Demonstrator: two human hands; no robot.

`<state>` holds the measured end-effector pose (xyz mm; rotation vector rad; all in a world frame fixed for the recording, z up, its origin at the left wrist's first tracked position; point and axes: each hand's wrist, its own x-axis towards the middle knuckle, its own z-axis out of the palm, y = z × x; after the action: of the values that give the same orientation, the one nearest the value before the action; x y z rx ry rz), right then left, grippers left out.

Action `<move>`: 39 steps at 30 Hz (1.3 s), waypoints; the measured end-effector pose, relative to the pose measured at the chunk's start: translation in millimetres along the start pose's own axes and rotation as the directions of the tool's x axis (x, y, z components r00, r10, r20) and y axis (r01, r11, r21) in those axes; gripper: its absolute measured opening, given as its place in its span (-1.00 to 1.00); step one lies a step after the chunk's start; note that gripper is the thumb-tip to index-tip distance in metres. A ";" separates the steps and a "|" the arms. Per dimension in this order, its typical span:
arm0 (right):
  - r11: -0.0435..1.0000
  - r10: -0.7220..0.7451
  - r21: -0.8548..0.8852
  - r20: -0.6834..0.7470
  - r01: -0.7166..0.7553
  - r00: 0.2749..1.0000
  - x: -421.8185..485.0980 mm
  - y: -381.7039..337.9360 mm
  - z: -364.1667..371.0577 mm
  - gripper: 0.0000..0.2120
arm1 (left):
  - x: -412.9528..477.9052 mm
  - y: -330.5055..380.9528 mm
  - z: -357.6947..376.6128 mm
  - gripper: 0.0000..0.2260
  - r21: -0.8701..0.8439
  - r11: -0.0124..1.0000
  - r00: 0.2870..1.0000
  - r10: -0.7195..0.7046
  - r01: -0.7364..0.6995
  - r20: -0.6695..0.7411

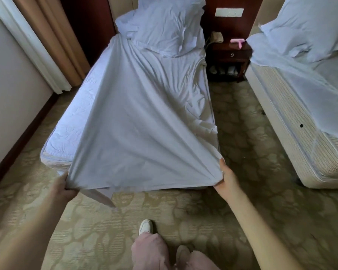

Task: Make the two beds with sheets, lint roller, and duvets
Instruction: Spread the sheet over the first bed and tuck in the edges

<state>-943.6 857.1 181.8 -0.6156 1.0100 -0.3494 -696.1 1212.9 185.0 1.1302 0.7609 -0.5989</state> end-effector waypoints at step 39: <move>0.965 0.081 0.250 -0.024 -0.073 0.996 50.5 -7.4 72.7 -0.69 | -61.5 -93.6 45.8 -0.36 -0.073 0.978 0.839 -0.129 0.197 0.528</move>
<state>-855.4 847.0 180.2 -0.3429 1.0005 -0.4117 -794.1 1142.2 191.0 0.7344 0.4132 -0.9438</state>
